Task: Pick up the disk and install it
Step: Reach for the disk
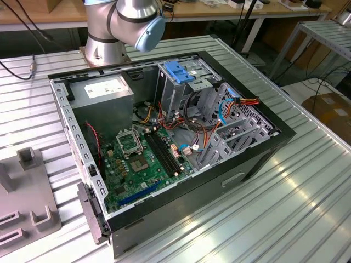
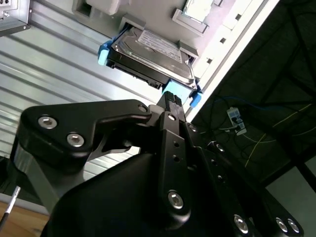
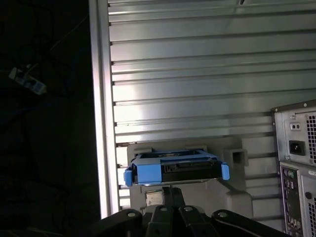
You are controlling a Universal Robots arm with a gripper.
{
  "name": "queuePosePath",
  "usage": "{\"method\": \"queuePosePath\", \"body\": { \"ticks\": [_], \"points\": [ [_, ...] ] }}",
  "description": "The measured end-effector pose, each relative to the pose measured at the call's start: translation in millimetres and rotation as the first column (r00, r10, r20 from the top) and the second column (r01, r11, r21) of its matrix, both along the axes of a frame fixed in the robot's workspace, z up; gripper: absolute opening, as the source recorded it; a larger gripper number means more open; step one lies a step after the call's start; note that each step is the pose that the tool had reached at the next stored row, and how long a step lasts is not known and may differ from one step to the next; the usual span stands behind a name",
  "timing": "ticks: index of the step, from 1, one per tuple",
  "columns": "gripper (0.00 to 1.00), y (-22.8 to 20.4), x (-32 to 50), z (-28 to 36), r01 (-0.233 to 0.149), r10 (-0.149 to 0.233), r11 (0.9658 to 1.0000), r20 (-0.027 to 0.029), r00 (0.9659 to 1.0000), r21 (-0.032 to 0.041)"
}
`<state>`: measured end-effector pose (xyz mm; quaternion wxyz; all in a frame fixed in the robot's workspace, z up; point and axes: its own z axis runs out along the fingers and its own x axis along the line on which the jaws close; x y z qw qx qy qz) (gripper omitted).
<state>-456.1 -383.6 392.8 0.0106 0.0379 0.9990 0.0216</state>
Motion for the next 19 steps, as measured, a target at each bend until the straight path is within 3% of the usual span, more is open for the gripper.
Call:
{"method": "queuePosePath", "body": {
  "ticks": [12, 14, 19],
  "points": [
    [0.1, 0.7, -34.9, 0.0, 0.0, 0.0, 1.0, 0.0001, 1.0, 0.0001],
    [0.1, 1.1, -34.1, -0.1, 0.0, 0.0, 1.0, -0.0015, 1.0, 0.0005],
    [0.1, 1.1, -21.3, -2.7, 0.002, -0.002, 1.0, -0.006, 1.0, 0.0004]
  ]
}}
